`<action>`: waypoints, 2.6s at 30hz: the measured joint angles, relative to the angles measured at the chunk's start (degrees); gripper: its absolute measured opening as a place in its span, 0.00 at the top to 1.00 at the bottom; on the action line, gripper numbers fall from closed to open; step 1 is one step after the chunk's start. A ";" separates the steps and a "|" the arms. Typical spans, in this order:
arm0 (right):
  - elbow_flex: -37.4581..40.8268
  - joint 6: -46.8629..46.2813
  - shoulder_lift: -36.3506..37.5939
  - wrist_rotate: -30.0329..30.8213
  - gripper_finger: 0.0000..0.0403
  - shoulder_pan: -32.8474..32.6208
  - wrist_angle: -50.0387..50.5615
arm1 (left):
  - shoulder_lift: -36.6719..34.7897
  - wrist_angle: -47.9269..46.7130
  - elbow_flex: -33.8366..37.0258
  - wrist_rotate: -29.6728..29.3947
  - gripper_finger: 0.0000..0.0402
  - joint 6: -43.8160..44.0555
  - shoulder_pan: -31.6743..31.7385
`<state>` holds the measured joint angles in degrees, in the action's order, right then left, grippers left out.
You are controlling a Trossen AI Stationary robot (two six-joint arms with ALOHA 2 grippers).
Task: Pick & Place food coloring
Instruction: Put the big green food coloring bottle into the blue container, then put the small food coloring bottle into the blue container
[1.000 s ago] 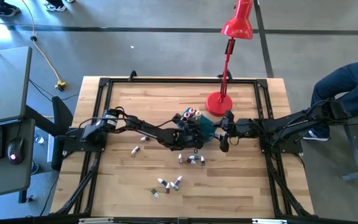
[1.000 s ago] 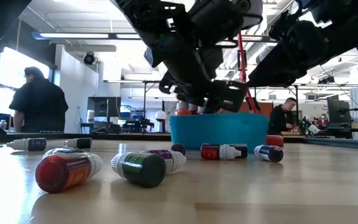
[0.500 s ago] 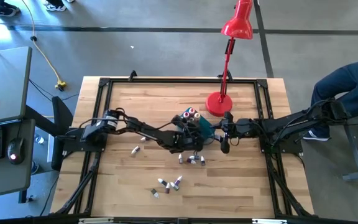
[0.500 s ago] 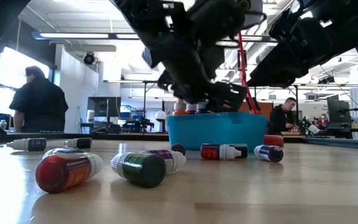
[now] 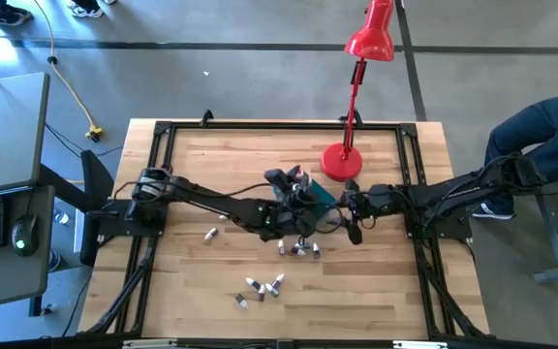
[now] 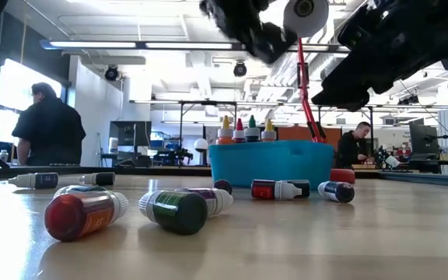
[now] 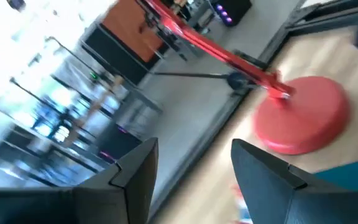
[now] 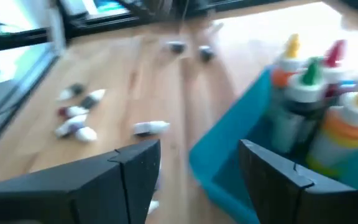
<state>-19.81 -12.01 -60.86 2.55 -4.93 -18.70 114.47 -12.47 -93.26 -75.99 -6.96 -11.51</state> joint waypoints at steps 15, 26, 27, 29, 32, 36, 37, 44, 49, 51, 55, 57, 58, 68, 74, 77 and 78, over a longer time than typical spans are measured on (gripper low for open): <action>-8.79 3.39 -20.64 -4.24 0.56 -12.35 -7.77 | -13.81 -60.45 -14.23 6.95 0.51 27.63 -1.73; -11.56 1.49 -29.13 -0.38 0.56 -12.61 -1.00 | -19.81 -71.50 -0.72 45.50 0.51 46.48 -0.83; -11.60 1.49 -29.20 -0.15 0.56 -12.61 -1.17 | -19.51 -71.43 2.09 46.17 0.51 47.69 -1.03; -11.60 1.49 -28.91 0.44 0.56 -12.63 -1.14 | -19.29 -70.56 7.31 47.23 0.51 51.70 -1.02; -11.63 -0.36 -28.23 0.49 0.56 -12.63 -1.68 | -19.56 -67.48 15.40 54.04 0.51 56.99 -0.86; -11.62 -4.13 -27.59 0.41 0.56 -12.74 -0.61 | -19.51 -64.29 23.29 62.76 0.51 61.42 -1.53; -11.61 -4.51 -27.52 0.31 0.56 -12.74 -0.44 | -19.49 -63.94 24.75 64.58 0.51 62.53 -1.81; -11.61 -4.89 -27.52 0.31 0.56 -12.74 0.04 | -19.49 -57.81 30.63 72.07 0.51 68.63 -5.81; -11.61 -5.91 -27.52 0.19 0.56 -12.74 0.14 | -19.49 -53.45 32.58 71.33 0.51 68.96 -8.08; -11.61 -5.97 -27.52 0.17 0.56 -12.74 0.28 | -19.49 -52.19 33.08 70.00 0.51 68.46 -8.43; -11.61 -6.43 -27.52 0.17 0.56 -12.74 0.28 | -19.49 -51.49 33.53 69.19 0.51 67.21 -8.39; -11.61 -7.69 -27.52 0.18 0.56 -12.74 0.28 | -19.49 -50.70 34.71 68.93 0.51 67.19 -8.39; -11.61 -8.14 -27.52 0.20 0.56 -12.74 0.28 | -19.49 -50.03 35.57 68.74 0.51 67.19 -8.39; -11.61 -8.52 -27.50 0.24 0.56 -12.74 0.24 | -19.88 -37.98 45.53 69.32 0.54 67.24 -8.43; -11.61 -8.52 -27.47 0.27 0.56 -12.74 0.44 | -20.11 -36.63 45.55 69.24 0.70 66.78 -8.41; -11.61 -8.52 -27.47 0.26 0.56 -12.74 0.48 | -20.08 -36.12 45.35 69.23 0.80 67.63 -8.41; -11.61 -8.52 -27.47 0.26 0.56 -12.74 0.46 | -19.98 -36.20 44.99 69.19 0.84 67.78 -8.41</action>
<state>-31.42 -20.53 -88.33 2.81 -17.67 -18.24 94.49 -48.66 -48.26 -6.81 60.82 -19.92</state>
